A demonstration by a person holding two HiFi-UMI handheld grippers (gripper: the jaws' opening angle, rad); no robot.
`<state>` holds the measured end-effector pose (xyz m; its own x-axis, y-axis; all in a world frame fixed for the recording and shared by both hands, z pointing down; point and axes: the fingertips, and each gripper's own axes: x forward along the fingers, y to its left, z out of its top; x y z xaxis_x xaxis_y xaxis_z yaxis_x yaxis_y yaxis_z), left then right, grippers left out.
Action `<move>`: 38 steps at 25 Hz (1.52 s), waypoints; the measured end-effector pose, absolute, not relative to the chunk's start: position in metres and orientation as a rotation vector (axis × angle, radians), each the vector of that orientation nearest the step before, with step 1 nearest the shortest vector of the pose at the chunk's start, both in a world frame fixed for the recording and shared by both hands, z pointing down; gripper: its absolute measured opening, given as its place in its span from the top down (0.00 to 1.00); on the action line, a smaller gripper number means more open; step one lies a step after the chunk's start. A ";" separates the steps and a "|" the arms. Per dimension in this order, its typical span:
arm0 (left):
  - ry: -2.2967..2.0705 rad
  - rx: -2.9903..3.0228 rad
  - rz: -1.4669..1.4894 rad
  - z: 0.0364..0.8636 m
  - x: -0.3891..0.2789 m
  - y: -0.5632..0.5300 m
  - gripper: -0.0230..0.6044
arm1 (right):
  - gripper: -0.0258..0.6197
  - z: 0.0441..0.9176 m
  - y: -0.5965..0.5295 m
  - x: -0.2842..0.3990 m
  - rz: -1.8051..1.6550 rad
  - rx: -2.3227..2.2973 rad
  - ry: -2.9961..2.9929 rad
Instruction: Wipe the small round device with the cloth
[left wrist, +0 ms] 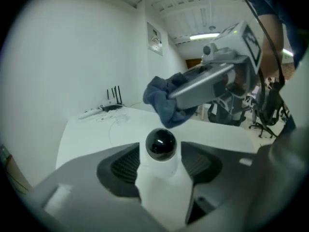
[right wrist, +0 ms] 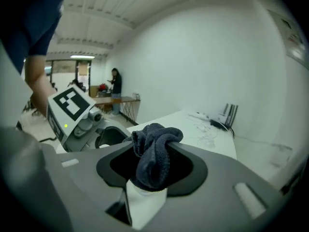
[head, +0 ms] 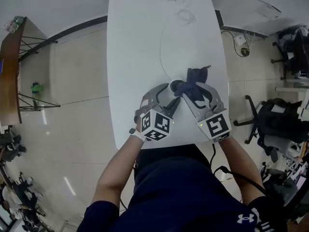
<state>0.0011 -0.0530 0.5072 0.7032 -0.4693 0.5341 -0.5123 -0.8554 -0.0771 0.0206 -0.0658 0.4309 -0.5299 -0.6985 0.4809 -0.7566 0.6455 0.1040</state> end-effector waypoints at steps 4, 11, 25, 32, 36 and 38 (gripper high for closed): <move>-0.805 2.881 0.894 0.507 0.005 -0.056 0.62 | 0.71 0.448 -0.074 -0.008 0.046 1.035 -2.334; -0.765 2.908 0.951 0.508 0.014 -0.056 0.64 | 0.71 0.464 -0.090 0.016 0.415 1.163 -2.411; -0.750 2.909 1.071 0.512 0.015 -0.055 0.64 | 0.71 0.544 -0.092 0.085 1.449 1.479 -2.329; -0.747 2.906 1.137 0.514 0.012 -0.057 0.62 | 0.72 0.578 -0.077 0.073 0.681 1.280 -2.184; -0.747 2.908 1.195 0.516 0.011 -0.058 0.61 | 0.72 0.583 -0.069 0.060 0.112 1.106 -1.999; -0.755 2.900 1.213 0.515 0.010 -0.059 0.60 | 0.72 0.583 -0.068 0.061 0.130 1.138 -2.027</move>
